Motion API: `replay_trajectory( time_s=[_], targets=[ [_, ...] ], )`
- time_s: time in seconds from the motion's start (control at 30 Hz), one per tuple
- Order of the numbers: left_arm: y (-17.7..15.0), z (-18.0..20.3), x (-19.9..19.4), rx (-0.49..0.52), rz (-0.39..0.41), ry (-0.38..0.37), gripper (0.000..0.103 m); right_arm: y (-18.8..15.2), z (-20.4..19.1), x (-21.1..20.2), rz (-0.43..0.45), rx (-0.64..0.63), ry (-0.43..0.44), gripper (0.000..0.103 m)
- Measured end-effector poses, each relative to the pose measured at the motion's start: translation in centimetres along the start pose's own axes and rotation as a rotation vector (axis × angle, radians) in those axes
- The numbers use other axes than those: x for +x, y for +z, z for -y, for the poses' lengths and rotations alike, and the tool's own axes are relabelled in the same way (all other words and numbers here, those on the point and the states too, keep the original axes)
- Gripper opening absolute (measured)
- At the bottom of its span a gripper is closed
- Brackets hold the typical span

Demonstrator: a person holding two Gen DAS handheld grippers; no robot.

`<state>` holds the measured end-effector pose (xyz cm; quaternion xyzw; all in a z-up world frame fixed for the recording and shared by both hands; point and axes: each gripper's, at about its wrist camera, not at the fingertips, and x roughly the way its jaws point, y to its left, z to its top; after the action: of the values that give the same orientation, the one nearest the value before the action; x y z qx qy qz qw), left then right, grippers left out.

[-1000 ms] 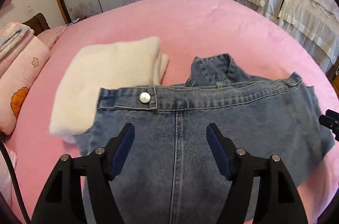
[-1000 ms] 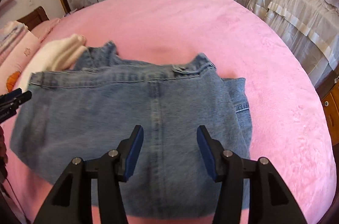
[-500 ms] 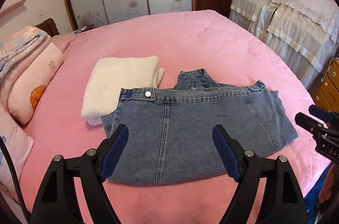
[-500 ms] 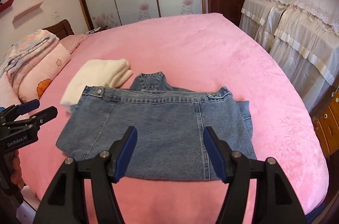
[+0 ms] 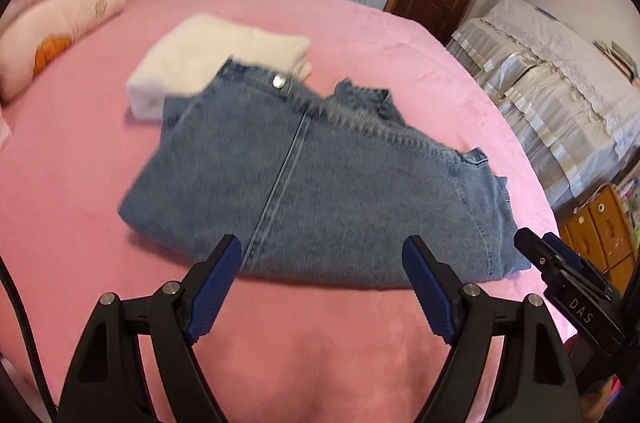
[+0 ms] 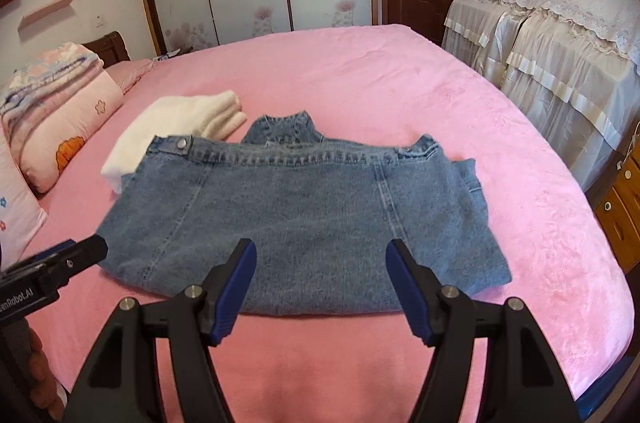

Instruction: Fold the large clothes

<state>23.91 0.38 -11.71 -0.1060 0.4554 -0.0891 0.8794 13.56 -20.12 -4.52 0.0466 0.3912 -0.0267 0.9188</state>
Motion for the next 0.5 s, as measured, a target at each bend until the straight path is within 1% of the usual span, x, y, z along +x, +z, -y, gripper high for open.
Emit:
replay_trajectory(
  time_s=[0.1,0.13,0.2,0.33,0.5],
  targets=[
    [-1.8,-2.7,2.4,-0.093,-0.052,-0.062,0.081,-1.1,-0.5,1.6,-0.001,0.002,0.000,0.067],
    [-2.6,-3.9,3.3,-0.135,-0.074,-0.095,0.081,-1.4,-0.7,2.2,-0.002,0.001,-0.002,0.067],
    [-3.7,-5.5,4.7,-0.181,-0.091,-0.117,0.081,-2.1,-1.2,3.3,-0.004,-0.010,-0.003,0.067],
    [-5.0,-7.7,7.2,-0.239,-0.087,-0.140,0.081,-2.9,-1.9,5.7,-0.028,-0.021,0.010,0.067],
    [-4.8,-9.8,9.7,-0.299,-0.061,-0.194,0.081,-3.2,-2.6,8.2,-0.037,-0.025,0.019,0.067]
  ],
)
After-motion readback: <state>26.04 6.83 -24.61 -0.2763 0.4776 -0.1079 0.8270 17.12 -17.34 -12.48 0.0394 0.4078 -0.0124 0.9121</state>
